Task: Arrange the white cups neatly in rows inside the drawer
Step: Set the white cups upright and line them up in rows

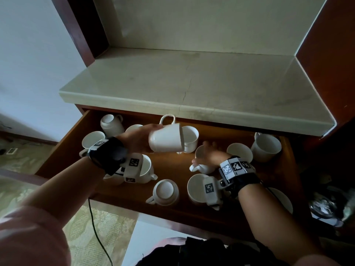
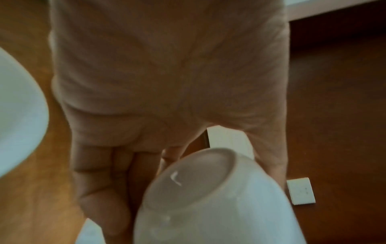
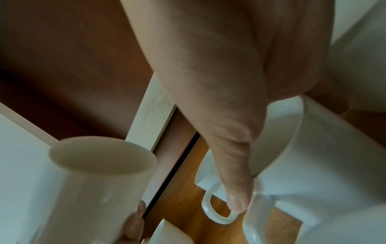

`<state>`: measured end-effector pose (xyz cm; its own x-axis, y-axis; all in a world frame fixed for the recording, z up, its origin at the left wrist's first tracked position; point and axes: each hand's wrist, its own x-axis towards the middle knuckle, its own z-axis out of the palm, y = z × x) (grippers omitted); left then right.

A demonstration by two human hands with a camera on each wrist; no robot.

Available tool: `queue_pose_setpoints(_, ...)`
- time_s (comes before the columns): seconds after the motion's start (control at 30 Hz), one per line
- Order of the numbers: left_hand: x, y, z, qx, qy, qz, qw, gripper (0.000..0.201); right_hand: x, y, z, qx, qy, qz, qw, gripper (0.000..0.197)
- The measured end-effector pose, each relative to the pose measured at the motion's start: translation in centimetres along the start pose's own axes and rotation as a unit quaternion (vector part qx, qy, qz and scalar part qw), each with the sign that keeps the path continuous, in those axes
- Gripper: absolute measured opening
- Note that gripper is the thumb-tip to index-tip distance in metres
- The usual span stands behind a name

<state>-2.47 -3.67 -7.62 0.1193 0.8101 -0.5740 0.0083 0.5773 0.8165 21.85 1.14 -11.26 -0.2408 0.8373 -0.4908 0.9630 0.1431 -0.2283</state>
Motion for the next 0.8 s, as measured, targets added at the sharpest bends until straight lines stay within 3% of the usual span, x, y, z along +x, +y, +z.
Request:
queue_pose_setpoints(0.07,-0.4,0.1,0.1,0.018,-0.025,0.033,0.999,0.061,0.0,-0.1,-0.3,0.006,-0.019,0.000,1.000,0.090)
queue_pose_setpoints(0.2,-1.1,0.6,0.7,-0.082,-0.132,0.086,0.984,0.045,-0.6,0.6,-0.7,0.032,-0.019,-0.026,0.999,0.091)
queue_pose_setpoints(0.5,-1.4,0.9,2.0,-0.132,-0.175,0.092,0.971,0.084,-0.7,-0.2,-1.3,-0.031,-0.069,-0.029,0.997,0.074)
queue_pose_setpoints(0.7,-1.5,1.5,2.9,-0.168,-0.161,0.130,0.964,0.079,-0.4,-0.2,-1.2,-0.012,-0.067,-0.006,0.998,0.094)
queue_pose_setpoints(0.8,-1.6,1.8,3.0,-0.194,-0.126,0.142,0.962,0.063,-0.2,-0.1,-1.0,-0.017,-0.068,-0.001,0.998,0.097)
